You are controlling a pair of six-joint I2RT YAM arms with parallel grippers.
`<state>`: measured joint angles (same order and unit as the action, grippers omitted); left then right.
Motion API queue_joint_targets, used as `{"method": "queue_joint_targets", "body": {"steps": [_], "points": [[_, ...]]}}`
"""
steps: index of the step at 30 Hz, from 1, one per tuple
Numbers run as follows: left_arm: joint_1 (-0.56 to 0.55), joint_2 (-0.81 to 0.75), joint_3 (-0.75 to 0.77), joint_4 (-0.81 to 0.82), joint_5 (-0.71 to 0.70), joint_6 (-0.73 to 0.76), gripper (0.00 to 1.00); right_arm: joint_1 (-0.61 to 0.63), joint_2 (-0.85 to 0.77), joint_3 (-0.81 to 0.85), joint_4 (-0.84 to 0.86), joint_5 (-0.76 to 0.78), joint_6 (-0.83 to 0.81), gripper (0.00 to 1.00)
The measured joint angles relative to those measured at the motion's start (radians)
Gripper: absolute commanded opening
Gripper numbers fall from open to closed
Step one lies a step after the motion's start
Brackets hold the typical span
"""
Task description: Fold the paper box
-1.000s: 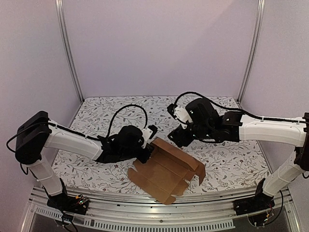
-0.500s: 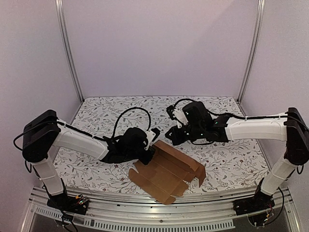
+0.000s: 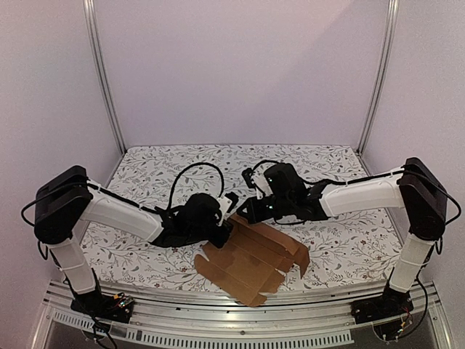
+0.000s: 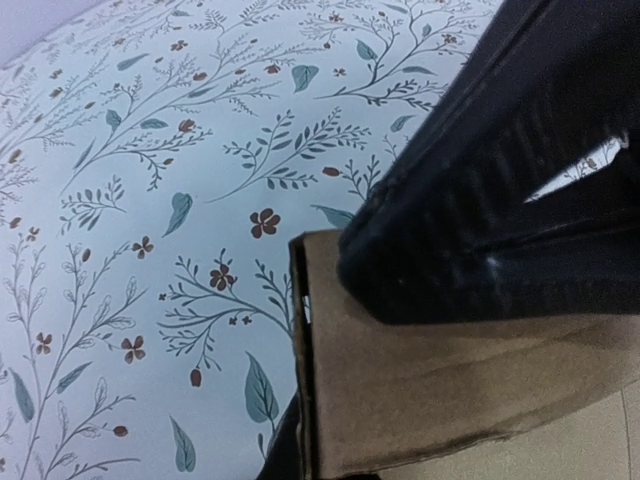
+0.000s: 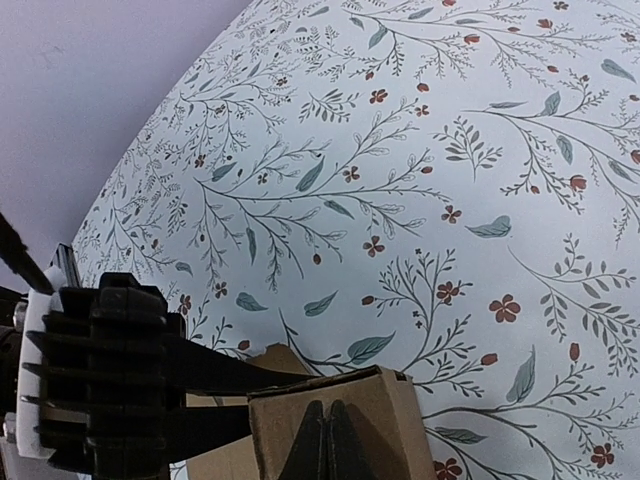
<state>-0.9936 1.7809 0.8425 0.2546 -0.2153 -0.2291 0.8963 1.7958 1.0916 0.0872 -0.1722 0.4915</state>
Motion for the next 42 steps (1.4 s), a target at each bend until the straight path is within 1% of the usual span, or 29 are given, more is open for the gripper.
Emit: {"method": "queue_joint_targets", "body": {"steps": [18, 19, 20, 21, 30, 37, 42], "points": [[0.0, 0.027, -0.013, 0.071, -0.004, -0.022, 0.0, 0.006, 0.076, 0.013, 0.125, -0.031, 0.08, 0.0], [0.0, 0.027, -0.014, 0.072, -0.005, -0.023, 0.03, 0.007, 0.076, 0.013, 0.126, -0.028, 0.081, 0.0], [0.0, 0.027, -0.014, 0.073, -0.006, -0.026, 0.09, 0.009, 0.076, 0.013, 0.127, -0.027, 0.081, 0.0], [0.0, 0.027, -0.015, 0.075, -0.007, -0.026, 0.12, 0.012, 0.076, 0.013, 0.128, -0.023, 0.082, 0.0], [-0.001, 0.036, -0.044, 0.083, -0.013, -0.046, 0.3, 0.04, 0.085, 0.001, 0.148, -0.016, 0.089, 0.0], [-0.001, 0.036, -0.074, 0.105, -0.023, -0.058, 0.38, 0.044, 0.085, -0.002, 0.153, -0.006, 0.093, 0.0], [-0.001, 0.037, -0.081, 0.16, -0.024, -0.067, 0.4, 0.045, 0.085, -0.008, 0.163, -0.002, 0.098, 0.0]]}}
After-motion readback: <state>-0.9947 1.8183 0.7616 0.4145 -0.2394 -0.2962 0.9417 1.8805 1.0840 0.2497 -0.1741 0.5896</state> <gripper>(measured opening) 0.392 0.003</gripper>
